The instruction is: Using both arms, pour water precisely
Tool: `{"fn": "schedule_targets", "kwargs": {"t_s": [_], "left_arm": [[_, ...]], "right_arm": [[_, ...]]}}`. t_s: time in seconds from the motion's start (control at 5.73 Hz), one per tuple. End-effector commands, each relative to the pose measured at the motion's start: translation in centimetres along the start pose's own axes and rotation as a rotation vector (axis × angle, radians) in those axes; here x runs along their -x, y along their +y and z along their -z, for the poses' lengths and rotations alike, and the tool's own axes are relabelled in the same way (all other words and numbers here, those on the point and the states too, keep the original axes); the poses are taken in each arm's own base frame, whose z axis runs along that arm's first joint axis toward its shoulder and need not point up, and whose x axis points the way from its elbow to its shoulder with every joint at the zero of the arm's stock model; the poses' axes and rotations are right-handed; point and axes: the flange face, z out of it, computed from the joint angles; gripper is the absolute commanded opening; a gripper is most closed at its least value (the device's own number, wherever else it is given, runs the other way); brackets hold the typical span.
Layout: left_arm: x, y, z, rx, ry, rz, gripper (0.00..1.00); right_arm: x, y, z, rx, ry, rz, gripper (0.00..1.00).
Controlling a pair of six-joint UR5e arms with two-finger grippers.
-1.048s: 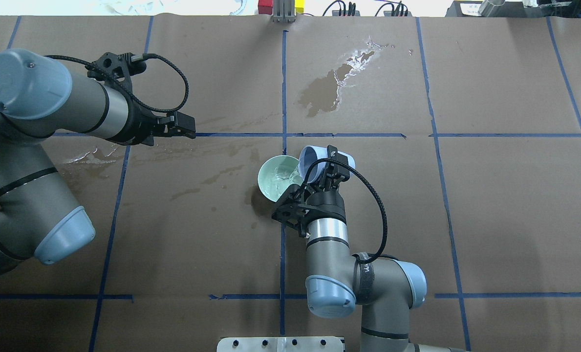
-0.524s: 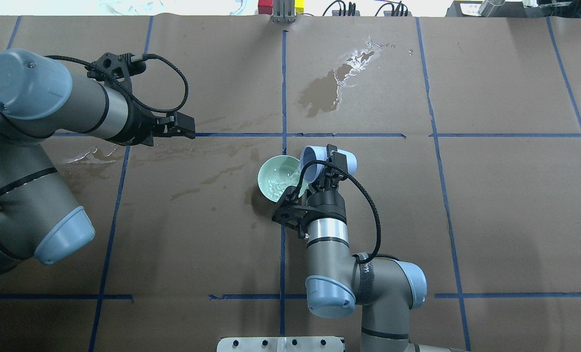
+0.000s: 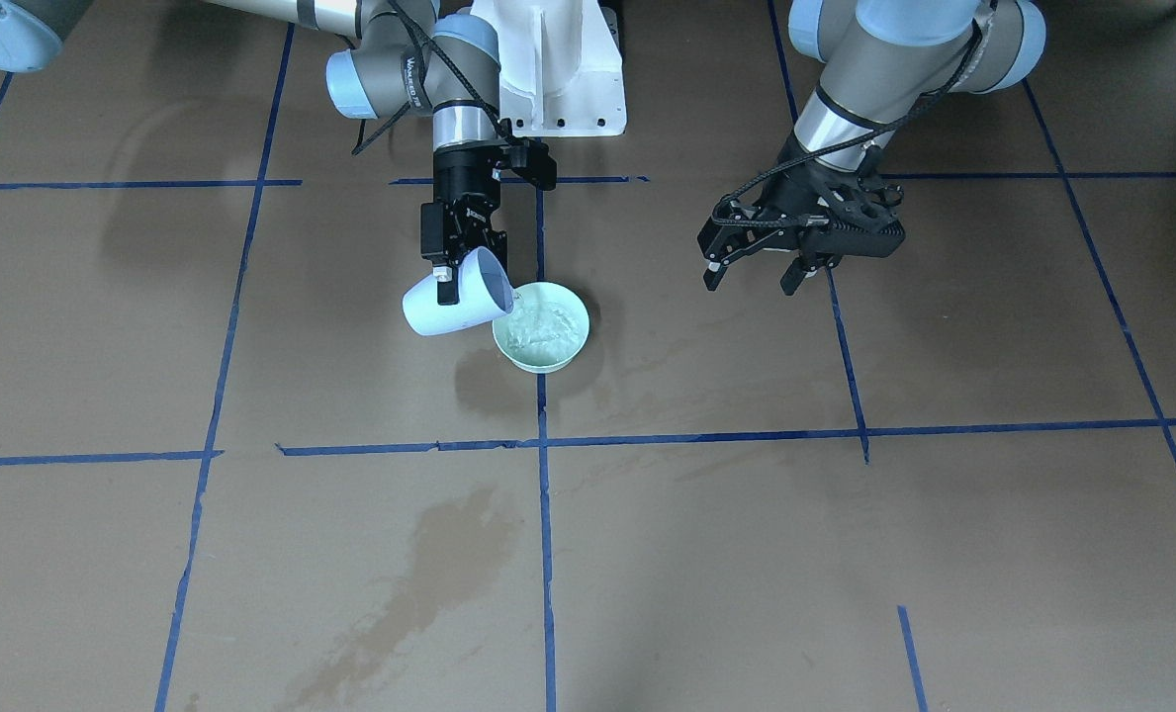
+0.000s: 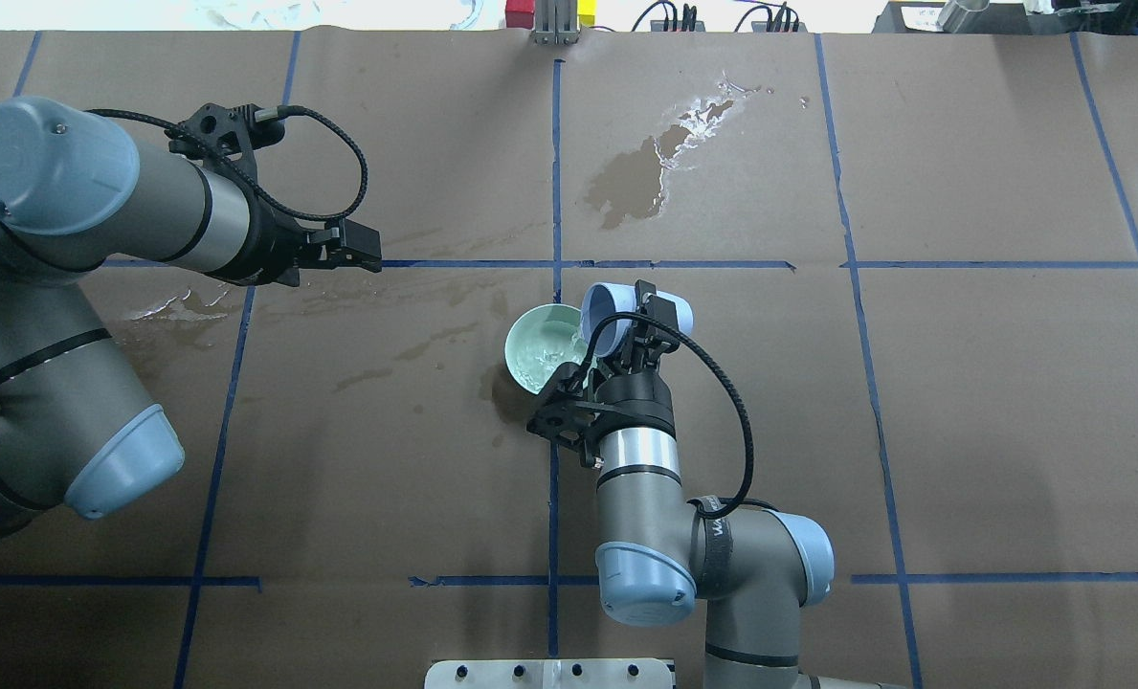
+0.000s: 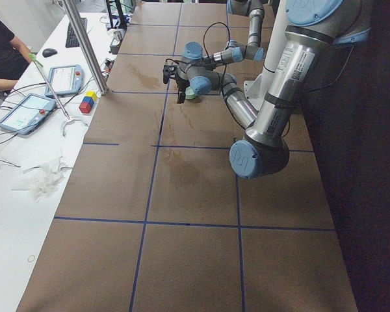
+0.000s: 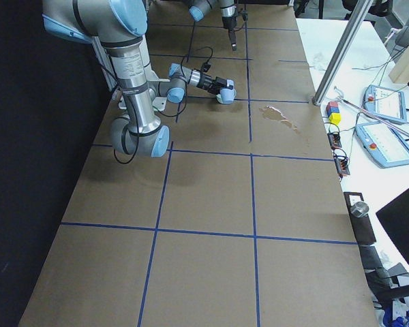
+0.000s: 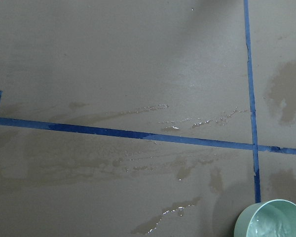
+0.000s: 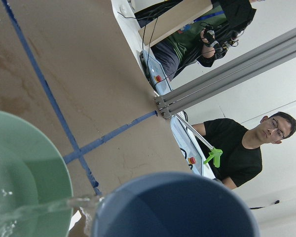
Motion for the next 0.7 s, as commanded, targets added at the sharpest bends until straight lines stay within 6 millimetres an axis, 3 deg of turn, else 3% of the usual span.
{"fn": "schedule_targets", "kwargs": {"t_s": [0.0,0.17,0.35,0.52], "left_arm": [[-0.2,0.0,0.2,-0.002,0.005,0.034,1.0],[-0.3,0.1,0.4,-0.004,0.01,0.033,1.0],[-0.4,0.1,0.5,-0.004,0.011,0.032,1.0],[-0.5,0.0,0.6,-0.006,0.013,0.033,1.0]], "right_arm": [[-0.7,-0.3,0.4,-0.044,-0.029,-0.283,0.05],[-1.1,-0.4,0.6,-0.058,-0.082,-0.523,0.05],[-1.8,1.4,0.9,-0.092,-0.125,-0.731,0.05],[-2.8,4.9,0.8,-0.114,-0.168,-0.89,0.01]]}}
